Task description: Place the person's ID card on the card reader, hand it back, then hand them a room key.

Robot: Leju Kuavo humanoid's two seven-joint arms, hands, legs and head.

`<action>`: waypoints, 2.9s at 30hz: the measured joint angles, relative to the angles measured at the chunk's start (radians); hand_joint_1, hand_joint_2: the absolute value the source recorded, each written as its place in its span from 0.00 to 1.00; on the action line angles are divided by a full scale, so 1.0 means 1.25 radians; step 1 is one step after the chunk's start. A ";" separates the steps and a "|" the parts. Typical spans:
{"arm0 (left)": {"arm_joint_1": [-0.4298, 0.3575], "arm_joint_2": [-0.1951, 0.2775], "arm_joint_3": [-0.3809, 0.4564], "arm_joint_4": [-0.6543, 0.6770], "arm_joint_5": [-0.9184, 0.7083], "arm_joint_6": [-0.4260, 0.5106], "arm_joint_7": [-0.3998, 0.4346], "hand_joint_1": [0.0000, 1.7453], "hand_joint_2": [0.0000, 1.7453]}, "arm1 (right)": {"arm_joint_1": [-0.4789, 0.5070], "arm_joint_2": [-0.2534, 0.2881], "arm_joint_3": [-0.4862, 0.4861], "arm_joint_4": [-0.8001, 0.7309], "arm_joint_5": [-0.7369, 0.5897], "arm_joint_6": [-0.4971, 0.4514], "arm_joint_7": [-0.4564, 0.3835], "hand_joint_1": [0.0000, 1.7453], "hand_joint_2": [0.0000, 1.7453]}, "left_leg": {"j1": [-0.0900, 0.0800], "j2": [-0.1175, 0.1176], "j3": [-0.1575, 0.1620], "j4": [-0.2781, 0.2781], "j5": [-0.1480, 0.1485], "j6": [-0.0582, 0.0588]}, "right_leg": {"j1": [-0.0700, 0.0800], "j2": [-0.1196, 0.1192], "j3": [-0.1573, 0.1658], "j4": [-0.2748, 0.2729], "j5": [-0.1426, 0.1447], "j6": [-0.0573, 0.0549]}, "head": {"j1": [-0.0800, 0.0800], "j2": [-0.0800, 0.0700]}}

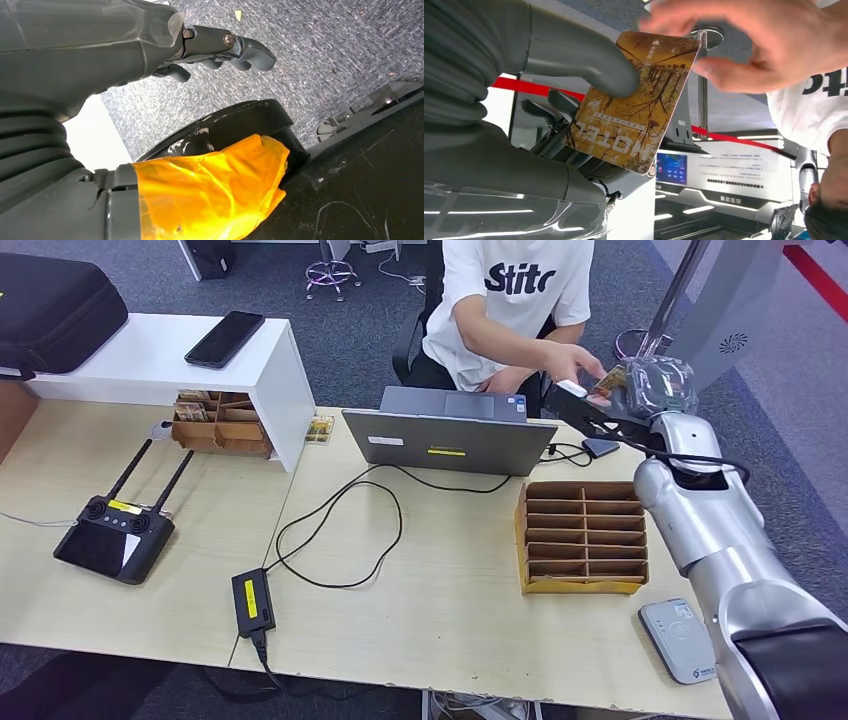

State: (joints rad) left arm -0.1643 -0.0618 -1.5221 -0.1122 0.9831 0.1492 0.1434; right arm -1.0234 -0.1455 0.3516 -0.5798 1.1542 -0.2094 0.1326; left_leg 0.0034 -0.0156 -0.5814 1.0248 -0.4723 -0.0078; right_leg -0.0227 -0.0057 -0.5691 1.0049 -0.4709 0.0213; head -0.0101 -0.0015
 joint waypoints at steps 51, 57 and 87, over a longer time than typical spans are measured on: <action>0.016 -0.008 0.010 0.000 0.116 0.024 -0.032 0.00 1.00 | 0.561 -0.100 -0.127 -0.668 -0.442 0.052 -0.229 0.00 1.00 | 0.000 -0.005 -0.001 0.000 -0.003 0.001 | 0.000 -0.005 0.000 -0.001 -0.003 0.001 | 0.000 0.000; 0.019 -0.012 0.020 0.000 0.129 0.032 -0.036 0.00 1.00 | 0.714 -0.117 -0.184 -0.792 -0.415 -0.001 -0.251 0.00 1.00 | 0.000 -0.005 -0.001 0.000 -0.004 0.001 | 0.000 -0.004 0.000 -0.001 -0.004 0.000 | 0.000 0.000; 0.020 -0.016 0.023 0.000 0.133 0.035 -0.033 0.00 1.00 | 0.913 -0.076 -0.166 -0.861 -0.007 -0.200 -0.160 0.00 1.00 | 0.000 -0.003 -0.001 0.000 -0.004 0.001 | 0.000 -0.003 0.000 -0.001 -0.005 0.000 | 0.000 0.000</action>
State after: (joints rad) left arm -0.1396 -0.0813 -1.4931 -0.1122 1.1487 0.1927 0.1026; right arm 0.1177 -0.2411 0.1437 -1.6565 1.1459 -0.4600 -0.0671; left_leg 0.0038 -0.0194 -0.5821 1.0246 -0.4772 -0.0067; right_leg -0.0227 -0.0097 -0.5689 1.0034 -0.4765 0.0212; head -0.0103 -0.0015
